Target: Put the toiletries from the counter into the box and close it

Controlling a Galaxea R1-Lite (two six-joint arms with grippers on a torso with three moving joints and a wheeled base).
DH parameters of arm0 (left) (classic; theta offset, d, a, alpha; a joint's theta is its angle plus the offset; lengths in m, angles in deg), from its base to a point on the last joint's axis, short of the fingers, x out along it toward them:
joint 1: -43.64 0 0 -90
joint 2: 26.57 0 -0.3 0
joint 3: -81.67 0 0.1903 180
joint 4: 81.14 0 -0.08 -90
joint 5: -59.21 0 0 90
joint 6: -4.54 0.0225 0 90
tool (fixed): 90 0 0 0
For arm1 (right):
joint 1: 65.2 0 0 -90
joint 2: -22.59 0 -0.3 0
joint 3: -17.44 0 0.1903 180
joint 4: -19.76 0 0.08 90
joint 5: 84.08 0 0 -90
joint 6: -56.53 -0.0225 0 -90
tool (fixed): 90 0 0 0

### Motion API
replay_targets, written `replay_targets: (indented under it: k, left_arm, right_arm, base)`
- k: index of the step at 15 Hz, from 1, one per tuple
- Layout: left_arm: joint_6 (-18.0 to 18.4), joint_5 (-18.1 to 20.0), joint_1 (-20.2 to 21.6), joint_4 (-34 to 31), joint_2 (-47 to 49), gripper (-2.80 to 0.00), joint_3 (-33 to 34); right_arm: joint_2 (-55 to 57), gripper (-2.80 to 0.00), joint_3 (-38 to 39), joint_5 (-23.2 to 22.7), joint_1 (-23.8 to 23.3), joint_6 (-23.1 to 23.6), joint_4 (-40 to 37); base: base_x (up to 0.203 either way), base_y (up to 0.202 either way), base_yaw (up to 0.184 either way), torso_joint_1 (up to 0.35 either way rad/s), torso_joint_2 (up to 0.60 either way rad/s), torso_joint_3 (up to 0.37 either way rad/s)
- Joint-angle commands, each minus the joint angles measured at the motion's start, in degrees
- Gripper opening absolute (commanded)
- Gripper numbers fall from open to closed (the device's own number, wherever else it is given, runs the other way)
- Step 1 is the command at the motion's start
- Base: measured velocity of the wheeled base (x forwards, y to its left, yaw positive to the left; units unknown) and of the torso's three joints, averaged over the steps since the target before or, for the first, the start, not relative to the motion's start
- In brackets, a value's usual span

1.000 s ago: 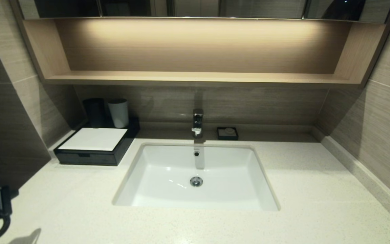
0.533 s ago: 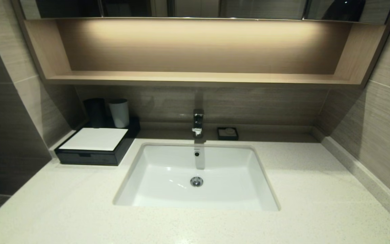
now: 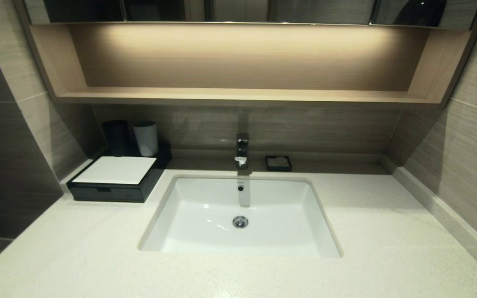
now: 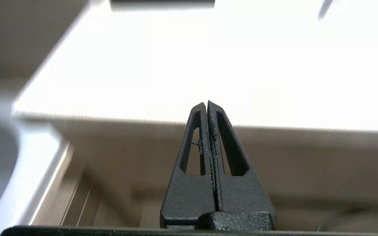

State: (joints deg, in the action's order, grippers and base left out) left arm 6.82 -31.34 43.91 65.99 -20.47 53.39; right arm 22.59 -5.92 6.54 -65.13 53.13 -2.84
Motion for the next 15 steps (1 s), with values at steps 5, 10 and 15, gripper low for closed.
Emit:
replay_targets:
  k: [5,10,15]
  left_arm:
    - [-2.51,0.9,-0.27,10.29,-6.19,-2.8,4.91]
    - [-2.64,0.81,-0.27,10.29,-6.19,-2.8,4.91]
    - [-2.55,0.81,-0.27,10.29,-6.19,-2.8,4.91]
  right_arm:
    - [0.09,-2.8,0.0,-0.01,0.01,-0.03,0.04]
    - [0.09,-2.8,0.0,-0.01,0.0,-0.03,0.02]
    - [0.0,-2.8,0.0,-0.01,0.01,-0.03,0.1]
  base:
    - [0.0,0.0,0.0,0.0,0.0,0.0]
    - [0.0,0.0,0.0,0.0,0.0,0.0]
    - [0.0,0.0,0.0,0.0,0.0,0.0]
